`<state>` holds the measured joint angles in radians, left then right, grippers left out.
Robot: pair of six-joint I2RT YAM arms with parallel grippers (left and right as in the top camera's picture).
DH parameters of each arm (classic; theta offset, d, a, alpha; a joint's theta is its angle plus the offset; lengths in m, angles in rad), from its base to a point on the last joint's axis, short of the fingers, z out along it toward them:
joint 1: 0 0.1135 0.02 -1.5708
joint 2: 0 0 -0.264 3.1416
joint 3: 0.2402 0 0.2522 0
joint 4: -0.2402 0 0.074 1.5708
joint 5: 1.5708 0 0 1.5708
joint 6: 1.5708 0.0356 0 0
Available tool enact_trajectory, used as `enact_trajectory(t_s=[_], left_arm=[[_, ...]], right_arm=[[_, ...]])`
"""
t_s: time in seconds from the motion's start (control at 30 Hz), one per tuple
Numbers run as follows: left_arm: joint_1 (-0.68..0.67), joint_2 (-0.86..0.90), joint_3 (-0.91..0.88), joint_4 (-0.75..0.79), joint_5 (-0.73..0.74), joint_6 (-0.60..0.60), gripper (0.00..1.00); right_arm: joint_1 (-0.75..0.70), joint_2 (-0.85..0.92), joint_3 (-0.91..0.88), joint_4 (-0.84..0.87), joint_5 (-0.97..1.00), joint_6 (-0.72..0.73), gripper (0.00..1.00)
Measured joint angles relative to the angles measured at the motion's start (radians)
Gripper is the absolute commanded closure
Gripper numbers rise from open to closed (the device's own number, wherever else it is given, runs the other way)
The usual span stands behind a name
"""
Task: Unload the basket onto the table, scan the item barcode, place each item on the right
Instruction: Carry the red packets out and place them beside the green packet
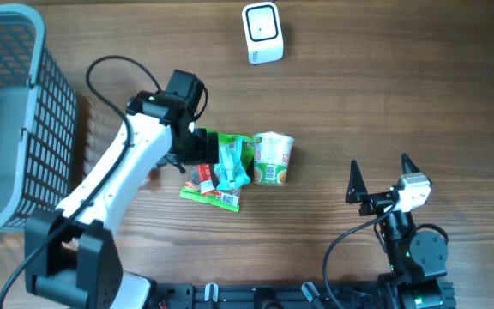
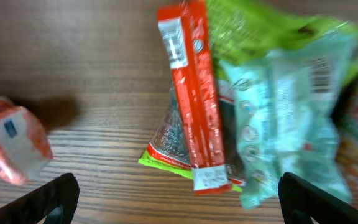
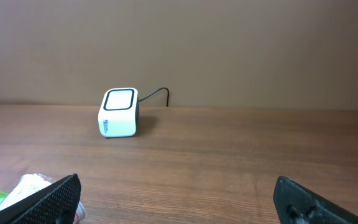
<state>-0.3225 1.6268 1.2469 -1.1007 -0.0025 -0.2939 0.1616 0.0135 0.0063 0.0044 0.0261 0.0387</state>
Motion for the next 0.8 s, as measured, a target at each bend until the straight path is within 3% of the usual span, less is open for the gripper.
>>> enact_trajectory(t_s=[0.13, 0.23, 0.3, 0.37, 0.4, 0.43, 0.47, 0.5, 0.6, 0.8], left_arm=[[0.0, -0.077, 0.055, 0.009, -0.011, -0.003, 0.0], [0.025, -0.102, 0.056, 0.005, -0.147, -0.076, 0.0], [0.117, -0.102, 0.056, 0.006, -0.219, -0.145, 0.02], [0.227, -0.102, 0.056, 0.003, -0.232, -0.19, 0.13], [0.257, -0.102, 0.056, -0.006, -0.232, -0.197, 0.28], [0.296, -0.102, 0.056, -0.019, -0.232, -0.212, 0.54], [0.323, -0.103, 0.048, -0.013, -0.233, -0.219, 0.7], [0.335, -0.103, 0.034, 0.001, -0.233, -0.225, 0.78], [0.391, -0.109, -0.137, 0.158, -0.232, -0.232, 0.78], [0.43, -0.106, -0.338, 0.22, -0.175, -0.244, 0.78]], right_arm=[[0.0, 0.0, 0.0, 0.0, 0.0, 0.0, 0.0], [0.0, 0.0, 0.0, 0.0, 0.0, 0.0, 0.0], [0.0, 0.0, 0.0, 0.0, 0.0, 0.0, 0.01], [0.0, 0.0, 0.0, 0.0, 0.0, 0.0, 0.0], [0.0, 0.0, 0.0, 0.0, 0.0, 0.0, 0.0], [0.0, 0.0, 0.0, 0.0, 0.0, 0.0, 0.0], [0.0, 0.0, 0.0, 0.0, 0.0, 0.0, 0.0], [0.0, 0.0, 0.0, 0.0, 0.0, 0.0, 0.0], [0.0, 0.0, 0.0, 0.0, 0.0, 0.0, 0.0], [0.0, 0.0, 0.0, 0.0, 0.0, 0.0, 0.0]])
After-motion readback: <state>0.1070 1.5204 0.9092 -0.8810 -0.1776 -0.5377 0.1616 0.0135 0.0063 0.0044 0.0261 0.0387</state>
